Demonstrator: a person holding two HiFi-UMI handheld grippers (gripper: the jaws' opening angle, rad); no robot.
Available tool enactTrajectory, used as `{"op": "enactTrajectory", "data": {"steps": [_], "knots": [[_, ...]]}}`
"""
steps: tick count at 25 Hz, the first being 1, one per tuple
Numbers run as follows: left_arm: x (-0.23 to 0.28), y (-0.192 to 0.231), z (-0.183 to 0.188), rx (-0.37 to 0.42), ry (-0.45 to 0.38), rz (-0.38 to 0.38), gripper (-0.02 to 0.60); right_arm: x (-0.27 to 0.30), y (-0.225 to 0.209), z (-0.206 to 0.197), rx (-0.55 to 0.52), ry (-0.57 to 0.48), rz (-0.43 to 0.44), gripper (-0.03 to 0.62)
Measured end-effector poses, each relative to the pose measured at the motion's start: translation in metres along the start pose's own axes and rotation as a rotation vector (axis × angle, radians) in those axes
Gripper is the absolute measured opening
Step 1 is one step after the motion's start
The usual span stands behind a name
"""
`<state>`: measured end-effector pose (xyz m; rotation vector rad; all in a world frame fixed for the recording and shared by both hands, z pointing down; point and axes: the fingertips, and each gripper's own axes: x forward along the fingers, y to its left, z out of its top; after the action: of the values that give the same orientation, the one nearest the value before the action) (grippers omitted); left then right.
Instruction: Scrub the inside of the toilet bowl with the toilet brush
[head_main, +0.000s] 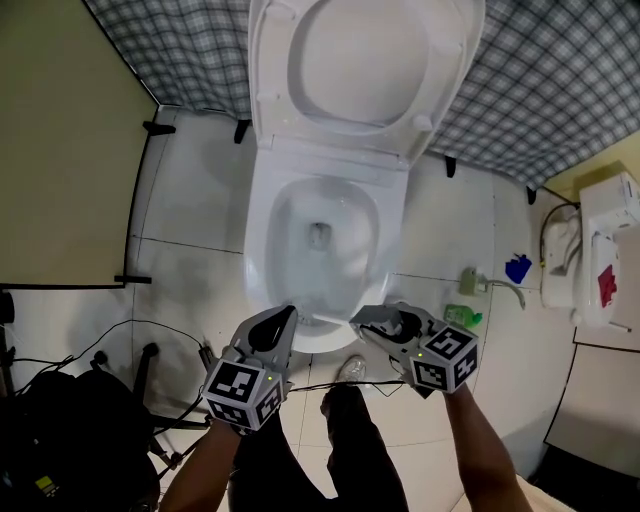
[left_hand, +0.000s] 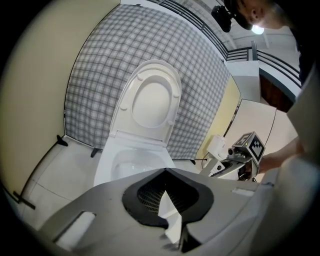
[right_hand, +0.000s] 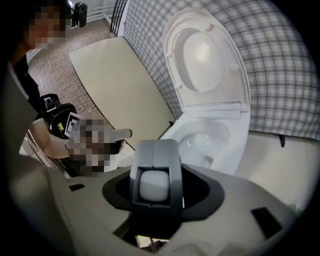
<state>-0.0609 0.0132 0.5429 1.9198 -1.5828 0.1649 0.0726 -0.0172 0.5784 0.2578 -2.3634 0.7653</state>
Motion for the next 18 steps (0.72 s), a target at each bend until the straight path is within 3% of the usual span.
{"op": "enactTrajectory", "data": {"steps": [4,9,14,18], "knots": [[0.004,-0.003,0.002,-0.004,-0.002,-0.006,0.01,-0.01,-0.008,0.006,0.021,-0.03,-0.034,0.212],[0.009,0.004,0.017,0.018,-0.003,-0.027,0.011,-0.022,-0.007,0.042,0.048,-0.207,-0.153,0.212],[0.012,0.021,0.025,0.045,0.016,-0.049,0.009,0.01,-0.007,0.07,0.03,-0.287,-0.324,0.212],[0.017,0.03,0.033,0.062,0.014,-0.072,0.009,0.038,-0.02,0.091,0.067,-0.344,-0.402,0.212]]}}
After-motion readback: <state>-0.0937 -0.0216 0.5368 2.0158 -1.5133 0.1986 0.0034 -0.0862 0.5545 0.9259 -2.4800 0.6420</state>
